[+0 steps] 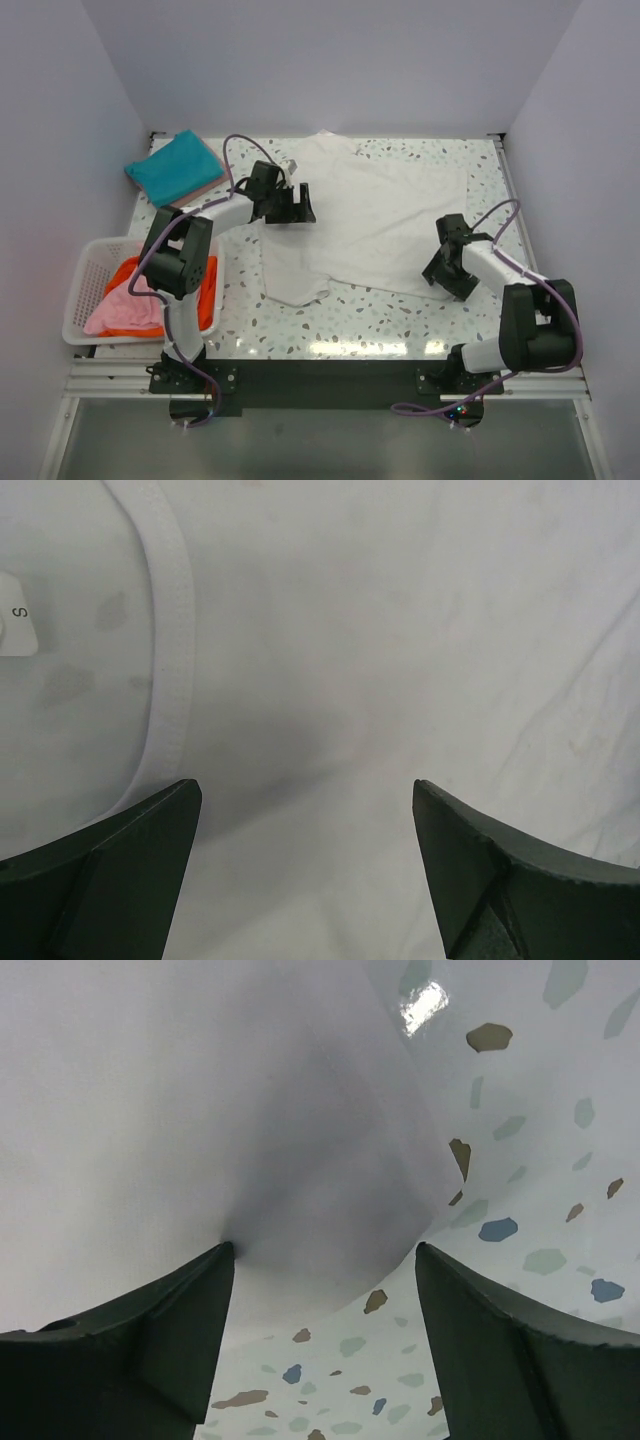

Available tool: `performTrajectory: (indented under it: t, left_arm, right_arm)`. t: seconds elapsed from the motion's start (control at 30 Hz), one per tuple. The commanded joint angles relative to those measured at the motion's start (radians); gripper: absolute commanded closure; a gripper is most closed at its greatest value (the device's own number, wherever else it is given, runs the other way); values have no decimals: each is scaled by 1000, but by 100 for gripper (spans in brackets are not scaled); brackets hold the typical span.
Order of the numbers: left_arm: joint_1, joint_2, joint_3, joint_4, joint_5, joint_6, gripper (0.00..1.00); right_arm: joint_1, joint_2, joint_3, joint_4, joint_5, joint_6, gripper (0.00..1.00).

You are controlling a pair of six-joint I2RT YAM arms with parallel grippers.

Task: Fold and stack the t-shirts
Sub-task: Flatten the tshirt out

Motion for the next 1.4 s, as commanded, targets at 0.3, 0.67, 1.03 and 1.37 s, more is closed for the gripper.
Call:
performTrajectory:
  t: [0.3, 0.67, 1.03, 1.37]
  left_arm:
    - [6, 62, -29, 15, -66, 12, 8]
    - [10, 154, -51, -9, -137, 0, 8]
    - [15, 156, -40, -24, -142, 3, 7]
    - [18, 145, -34, -32, -120, 12, 7]
  right_arm:
    - [-8, 36, 81, -2, 100, -59, 59]
    - [-8, -35, 161, -100, 188, -124, 88]
    - [-18, -19, 225, -106, 242, -125, 99]
    - [-21, -60, 319, -156, 268, -131, 67]
